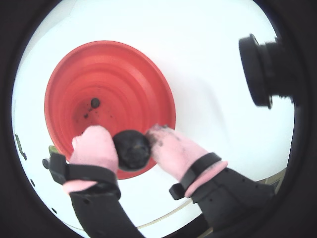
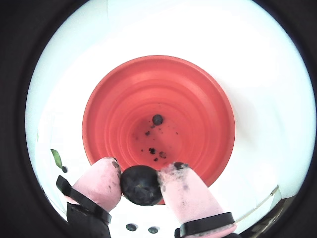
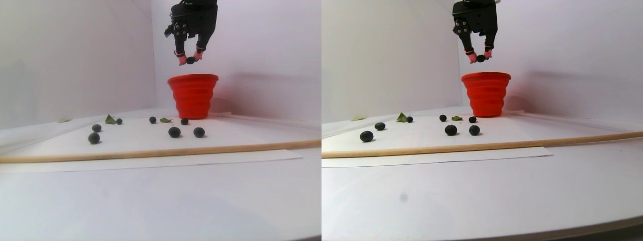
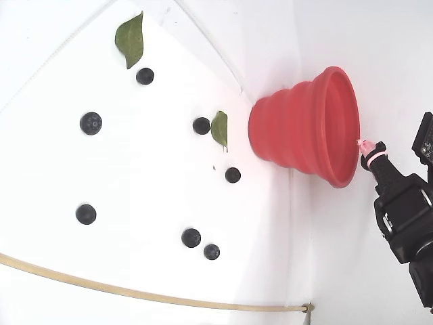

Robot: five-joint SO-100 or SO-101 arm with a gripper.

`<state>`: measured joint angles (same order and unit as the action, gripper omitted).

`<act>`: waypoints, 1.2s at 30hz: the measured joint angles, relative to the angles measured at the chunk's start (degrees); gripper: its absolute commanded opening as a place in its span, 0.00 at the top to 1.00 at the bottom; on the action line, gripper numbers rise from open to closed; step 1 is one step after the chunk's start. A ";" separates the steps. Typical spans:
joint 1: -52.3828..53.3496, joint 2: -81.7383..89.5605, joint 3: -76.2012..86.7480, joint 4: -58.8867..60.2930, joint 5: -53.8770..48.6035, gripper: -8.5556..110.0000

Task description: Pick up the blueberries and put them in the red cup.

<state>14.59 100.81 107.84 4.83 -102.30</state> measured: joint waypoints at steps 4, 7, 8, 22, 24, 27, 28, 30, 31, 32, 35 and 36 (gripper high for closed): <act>0.09 -1.32 -0.97 -0.18 0.09 0.77; 0.18 -1.67 -1.14 -0.97 0.53 0.76; 0.18 -1.67 -1.14 -1.14 0.62 0.76; 0.18 -1.67 -1.14 -1.41 0.79 0.77; 0.18 -1.05 -1.05 -1.23 0.79 0.77; 0.18 0.53 -0.62 -0.53 0.79 0.77; 0.18 1.49 0.26 -0.09 0.79 0.77; 0.18 2.64 1.49 0.35 0.79 0.77; 0.18 3.34 1.85 0.70 0.79 0.77; 0.09 4.04 2.29 1.32 0.79 0.77; 0.09 5.89 3.52 2.20 0.79 0.77; 0.09 6.50 3.87 2.55 0.79 0.77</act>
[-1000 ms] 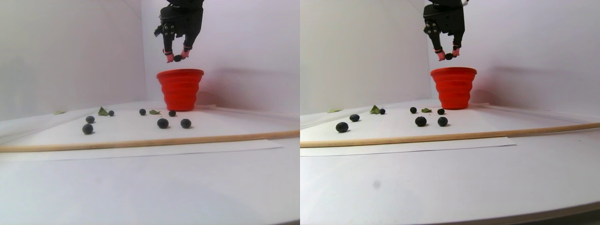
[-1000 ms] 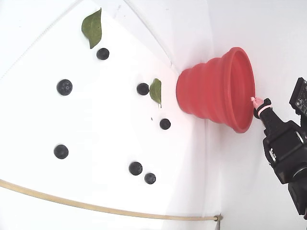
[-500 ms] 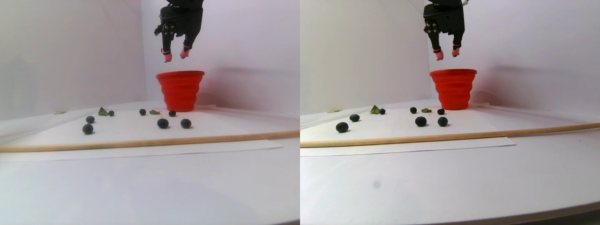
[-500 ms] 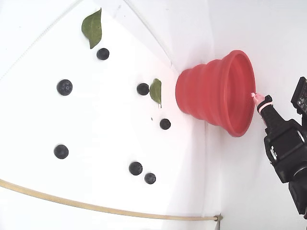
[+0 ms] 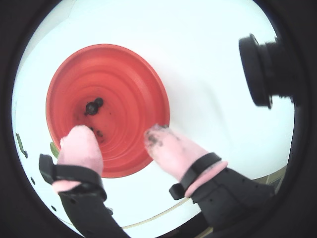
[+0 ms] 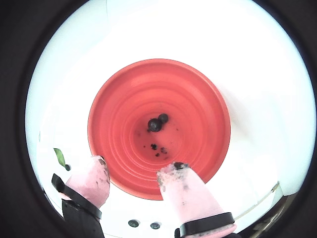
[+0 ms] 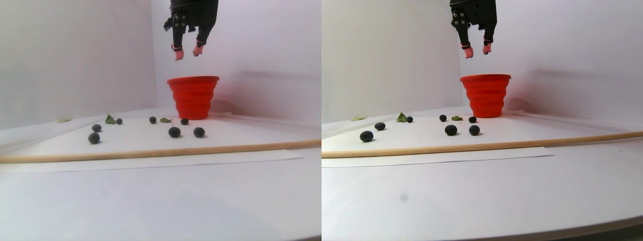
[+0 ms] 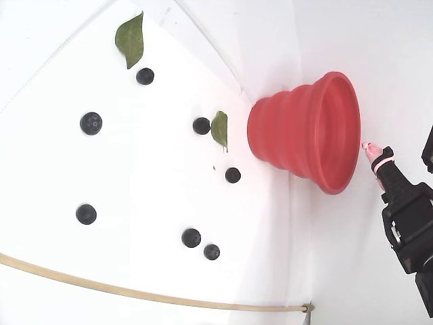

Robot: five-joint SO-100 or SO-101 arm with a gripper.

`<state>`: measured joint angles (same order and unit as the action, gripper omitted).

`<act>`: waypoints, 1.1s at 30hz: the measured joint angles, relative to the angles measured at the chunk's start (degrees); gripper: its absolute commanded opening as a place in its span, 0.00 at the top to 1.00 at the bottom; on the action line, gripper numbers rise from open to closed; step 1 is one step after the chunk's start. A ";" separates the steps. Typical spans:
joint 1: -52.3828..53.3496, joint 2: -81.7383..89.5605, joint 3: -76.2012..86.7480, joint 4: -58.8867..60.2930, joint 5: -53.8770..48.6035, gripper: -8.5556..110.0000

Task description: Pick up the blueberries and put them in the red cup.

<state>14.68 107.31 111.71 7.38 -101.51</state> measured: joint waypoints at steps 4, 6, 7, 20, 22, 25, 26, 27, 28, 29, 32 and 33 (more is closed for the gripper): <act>0.00 2.11 1.23 2.29 0.00 0.77; -0.18 3.08 1.76 3.52 0.00 0.77; -0.35 3.60 2.11 4.13 0.00 0.77; -1.67 9.76 6.94 9.58 0.26 0.77; -2.11 10.46 7.91 10.55 0.70 0.77; -2.37 10.90 8.88 12.13 1.14 0.77; -2.29 10.99 9.32 12.30 1.41 0.77; -2.29 11.16 9.76 12.57 1.41 0.77; -2.29 11.60 10.20 12.92 1.23 0.77; -2.29 12.04 10.55 13.45 1.23 0.77; -2.29 12.83 11.43 14.77 1.41 0.77; -2.29 13.01 11.69 15.03 1.76 0.77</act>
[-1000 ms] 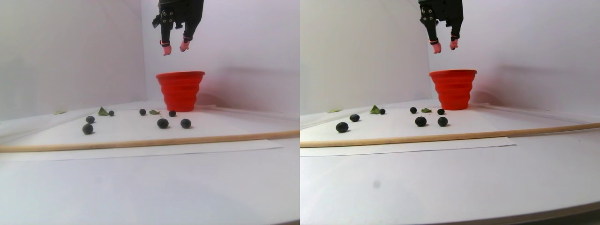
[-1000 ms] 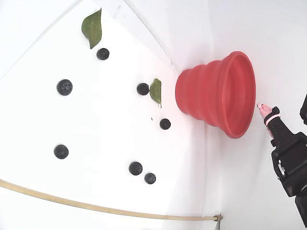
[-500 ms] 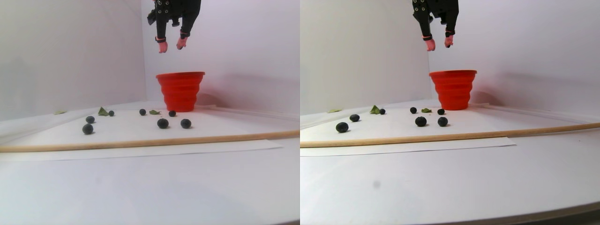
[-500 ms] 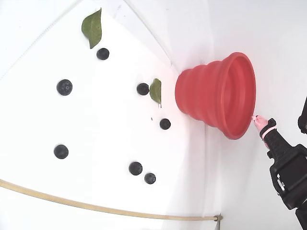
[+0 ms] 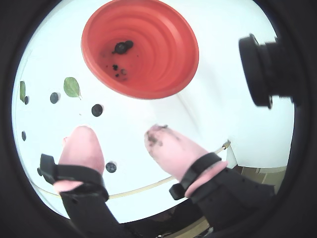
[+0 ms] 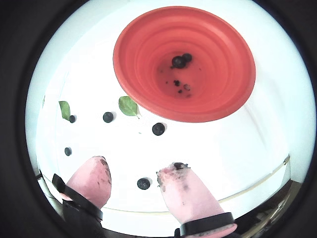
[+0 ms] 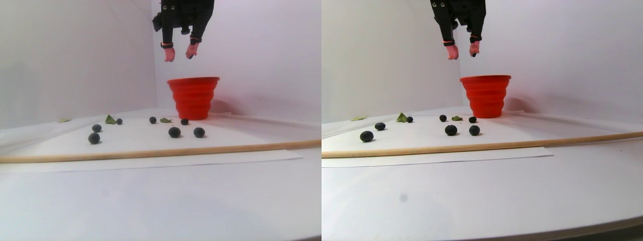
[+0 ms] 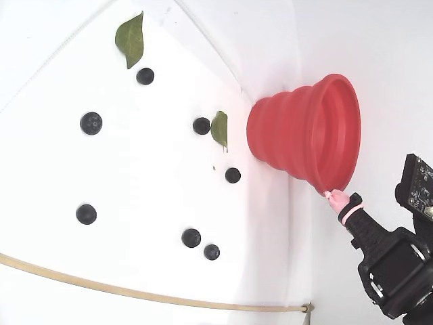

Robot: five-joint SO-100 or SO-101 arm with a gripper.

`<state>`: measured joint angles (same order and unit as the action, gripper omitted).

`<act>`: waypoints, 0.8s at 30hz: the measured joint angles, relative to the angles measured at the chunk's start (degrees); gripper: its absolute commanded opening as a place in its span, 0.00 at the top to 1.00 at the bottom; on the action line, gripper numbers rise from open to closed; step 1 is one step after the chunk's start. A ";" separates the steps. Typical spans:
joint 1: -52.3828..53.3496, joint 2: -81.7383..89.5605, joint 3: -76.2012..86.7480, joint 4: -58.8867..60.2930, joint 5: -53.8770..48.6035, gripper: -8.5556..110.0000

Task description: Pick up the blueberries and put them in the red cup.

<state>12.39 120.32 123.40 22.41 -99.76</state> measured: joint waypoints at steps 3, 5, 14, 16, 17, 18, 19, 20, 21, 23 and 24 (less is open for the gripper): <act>0.00 0.00 1.23 0.53 0.18 0.77; 0.00 0.00 2.11 0.97 0.35 0.77; 0.00 0.00 4.22 2.90 0.97 0.77; 0.00 0.00 4.92 2.90 0.97 0.77; 0.00 0.00 5.27 2.90 0.97 0.77; 0.00 0.00 5.71 2.90 0.97 0.77; 0.00 0.00 5.98 2.90 0.97 0.77; -0.09 0.00 6.33 2.90 0.97 0.77; -0.26 0.00 6.68 2.90 0.97 0.77; -0.70 0.00 7.47 2.90 0.88 0.77; -0.79 0.00 7.73 2.90 0.97 0.77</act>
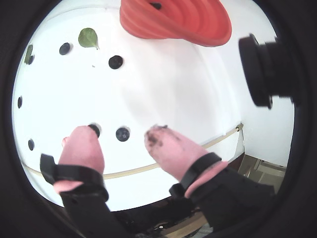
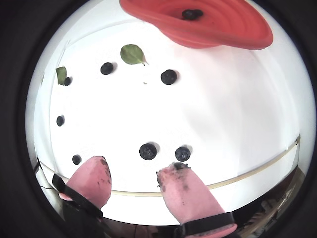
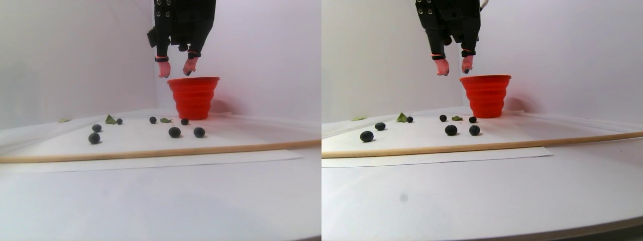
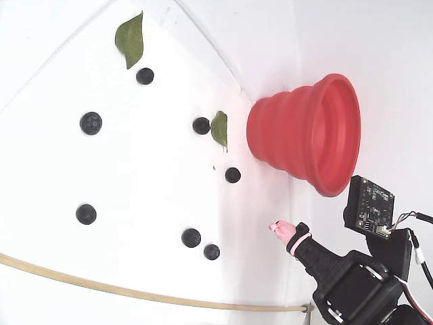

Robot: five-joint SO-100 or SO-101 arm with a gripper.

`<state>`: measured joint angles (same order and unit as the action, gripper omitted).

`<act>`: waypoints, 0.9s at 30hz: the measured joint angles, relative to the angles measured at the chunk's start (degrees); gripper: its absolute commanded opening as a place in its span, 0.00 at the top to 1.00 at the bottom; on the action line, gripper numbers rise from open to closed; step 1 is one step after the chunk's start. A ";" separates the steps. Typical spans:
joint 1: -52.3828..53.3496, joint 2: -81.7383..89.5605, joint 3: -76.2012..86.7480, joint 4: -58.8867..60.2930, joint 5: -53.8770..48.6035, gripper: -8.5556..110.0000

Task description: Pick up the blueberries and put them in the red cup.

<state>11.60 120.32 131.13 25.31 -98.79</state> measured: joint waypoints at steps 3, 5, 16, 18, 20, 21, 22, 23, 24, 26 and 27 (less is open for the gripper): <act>-0.18 0.00 1.32 0.00 0.00 0.77; -0.18 0.00 2.02 0.00 0.00 0.77; -0.18 0.00 4.75 -2.37 0.00 0.77; -0.18 0.00 5.10 -2.99 0.00 0.77; -0.18 0.00 5.10 -3.69 0.00 0.77; -0.18 -0.26 5.10 -4.04 0.00 0.77; -0.18 -0.70 5.10 -4.39 0.00 0.77; -0.18 -1.32 5.10 -4.75 0.00 0.77; -0.18 -1.85 5.10 -5.10 0.00 0.77; -0.18 -2.72 5.10 -5.71 0.00 0.77; -0.18 -3.34 5.10 -6.15 0.00 0.77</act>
<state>11.43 116.98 136.23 19.16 -98.79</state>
